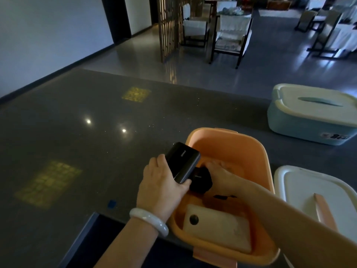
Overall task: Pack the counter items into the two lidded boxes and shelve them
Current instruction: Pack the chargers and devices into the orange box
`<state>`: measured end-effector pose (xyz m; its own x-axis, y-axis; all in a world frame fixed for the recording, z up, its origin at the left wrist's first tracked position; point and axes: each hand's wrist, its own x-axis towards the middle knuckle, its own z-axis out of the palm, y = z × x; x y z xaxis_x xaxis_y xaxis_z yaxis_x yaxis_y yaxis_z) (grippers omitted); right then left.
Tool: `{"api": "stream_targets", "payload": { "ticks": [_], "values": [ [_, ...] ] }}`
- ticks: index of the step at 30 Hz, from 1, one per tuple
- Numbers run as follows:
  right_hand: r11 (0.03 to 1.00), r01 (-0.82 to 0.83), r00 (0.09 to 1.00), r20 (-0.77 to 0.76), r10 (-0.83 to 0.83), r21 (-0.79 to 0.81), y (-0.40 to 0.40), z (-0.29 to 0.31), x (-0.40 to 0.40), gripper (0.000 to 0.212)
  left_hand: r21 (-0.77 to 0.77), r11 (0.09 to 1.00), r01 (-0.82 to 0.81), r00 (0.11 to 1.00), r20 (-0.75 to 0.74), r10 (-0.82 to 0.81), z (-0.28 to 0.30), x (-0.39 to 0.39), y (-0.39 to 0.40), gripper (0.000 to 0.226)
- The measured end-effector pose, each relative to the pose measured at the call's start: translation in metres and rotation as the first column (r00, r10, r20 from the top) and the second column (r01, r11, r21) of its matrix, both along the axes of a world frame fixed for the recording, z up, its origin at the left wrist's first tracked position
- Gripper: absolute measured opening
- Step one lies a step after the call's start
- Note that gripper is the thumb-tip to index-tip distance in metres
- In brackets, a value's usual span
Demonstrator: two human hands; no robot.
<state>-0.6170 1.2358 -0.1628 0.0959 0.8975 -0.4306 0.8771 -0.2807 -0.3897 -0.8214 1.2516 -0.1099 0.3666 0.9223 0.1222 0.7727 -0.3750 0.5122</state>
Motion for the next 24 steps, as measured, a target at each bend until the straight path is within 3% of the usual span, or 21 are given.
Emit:
{"api": "stream_targets", "payload": {
  "ticks": [3, 5, 11, 17, 24],
  "values": [
    [0.998, -0.032, 0.997, 0.068, 0.035, -0.047, 0.001, 0.0, -0.001, 0.09, 0.027, 1.0, 0.007, 1.0, -0.028, -0.007, 0.0, 0.001, -0.001, 0.082],
    [0.996, -0.021, 0.999, 0.026, 0.023, -0.085, 0.002, 0.001, 0.001, 0.096, 0.02, 1.0, 0.003, 1.0, -0.029, -0.003, -0.002, 0.001, 0.0, 0.083],
    [0.989, 0.02, 0.994, -0.105, -0.036, -0.143, 0.006, 0.005, 0.01, 0.084, 0.051, 0.999, 0.01, 1.0, -0.027, -0.008, -0.005, -0.001, 0.0, 0.083],
    [0.97, -0.107, 0.989, -0.12, 0.082, -0.218, 0.006, 0.001, 0.005, 0.085, 0.073, 0.997, 0.032, 0.998, -0.055, -0.028, -0.003, -0.001, 0.0, 0.083],
    [0.957, -0.147, 0.975, -0.2, 0.098, -0.25, 0.007, -0.001, 0.005, 0.081, 0.059, 0.997, 0.046, 0.997, -0.068, -0.042, 0.0, -0.001, -0.001, 0.086]
  ]
}}
